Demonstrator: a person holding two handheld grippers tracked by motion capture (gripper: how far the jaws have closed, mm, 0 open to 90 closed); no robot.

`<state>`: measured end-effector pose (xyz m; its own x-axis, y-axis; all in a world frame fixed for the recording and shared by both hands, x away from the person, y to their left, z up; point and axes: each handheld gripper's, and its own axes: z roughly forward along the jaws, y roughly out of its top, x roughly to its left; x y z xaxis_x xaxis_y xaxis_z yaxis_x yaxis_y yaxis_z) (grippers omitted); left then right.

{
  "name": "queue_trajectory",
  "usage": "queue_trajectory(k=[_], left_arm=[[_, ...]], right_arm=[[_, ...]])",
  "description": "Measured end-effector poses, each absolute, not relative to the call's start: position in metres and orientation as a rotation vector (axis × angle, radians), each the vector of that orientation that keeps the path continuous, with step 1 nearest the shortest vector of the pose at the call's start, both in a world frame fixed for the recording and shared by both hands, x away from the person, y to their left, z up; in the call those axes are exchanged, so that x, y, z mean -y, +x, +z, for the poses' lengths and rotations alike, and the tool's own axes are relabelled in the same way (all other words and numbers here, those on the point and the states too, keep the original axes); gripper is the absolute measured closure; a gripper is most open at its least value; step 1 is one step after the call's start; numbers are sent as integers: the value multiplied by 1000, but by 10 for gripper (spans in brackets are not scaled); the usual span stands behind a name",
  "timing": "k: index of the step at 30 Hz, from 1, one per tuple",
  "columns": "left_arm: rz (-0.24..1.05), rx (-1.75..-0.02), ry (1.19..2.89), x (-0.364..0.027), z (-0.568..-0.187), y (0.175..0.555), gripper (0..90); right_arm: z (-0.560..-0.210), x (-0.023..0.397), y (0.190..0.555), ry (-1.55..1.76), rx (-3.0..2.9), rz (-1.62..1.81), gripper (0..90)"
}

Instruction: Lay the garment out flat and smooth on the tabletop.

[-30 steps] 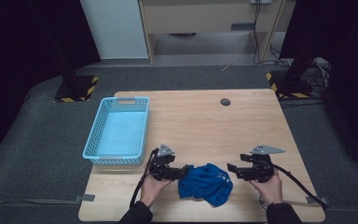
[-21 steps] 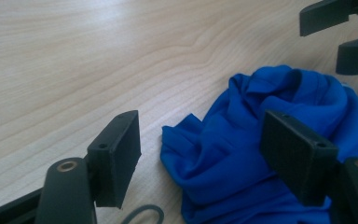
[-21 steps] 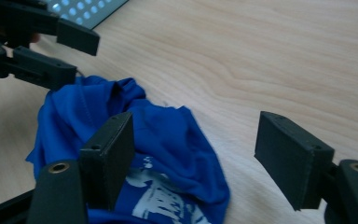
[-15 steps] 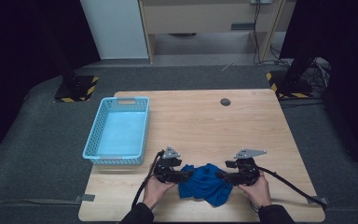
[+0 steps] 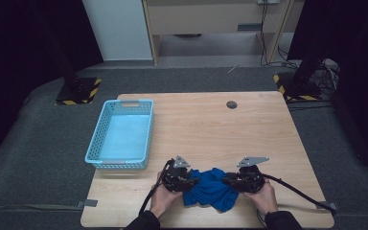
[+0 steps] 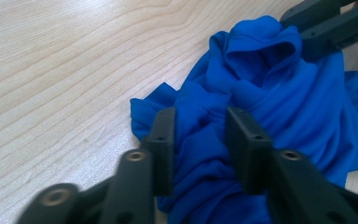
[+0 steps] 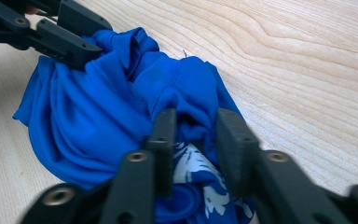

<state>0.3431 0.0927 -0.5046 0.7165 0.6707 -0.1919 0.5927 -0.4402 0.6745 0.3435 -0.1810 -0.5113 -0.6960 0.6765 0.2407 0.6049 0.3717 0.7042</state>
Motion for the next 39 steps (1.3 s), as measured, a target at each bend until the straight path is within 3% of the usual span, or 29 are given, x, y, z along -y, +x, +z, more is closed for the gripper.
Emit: queue_trajectory(k=[2, 4, 24, 32, 39], left_arm=[[139, -946, 2166, -92, -504, 342, 751], [145, -942, 2167, -93, -503, 342, 769], [254, -897, 1992, -100, -463, 334, 790], [350, -863, 1913, -97, -420, 345, 790], [498, -824, 1894, -86, -378, 369, 790]], right_arm=[[-511, 180, 343, 1180, -2521, 1235, 810], [-510, 179, 342, 1174, -2519, 1233, 829], [-468, 194, 335, 1195, -2279, 1452, 872], [-433, 195, 343, 1149, -2174, 1490, 873], [-376, 201, 369, 1149, -1983, 1558, 873]])
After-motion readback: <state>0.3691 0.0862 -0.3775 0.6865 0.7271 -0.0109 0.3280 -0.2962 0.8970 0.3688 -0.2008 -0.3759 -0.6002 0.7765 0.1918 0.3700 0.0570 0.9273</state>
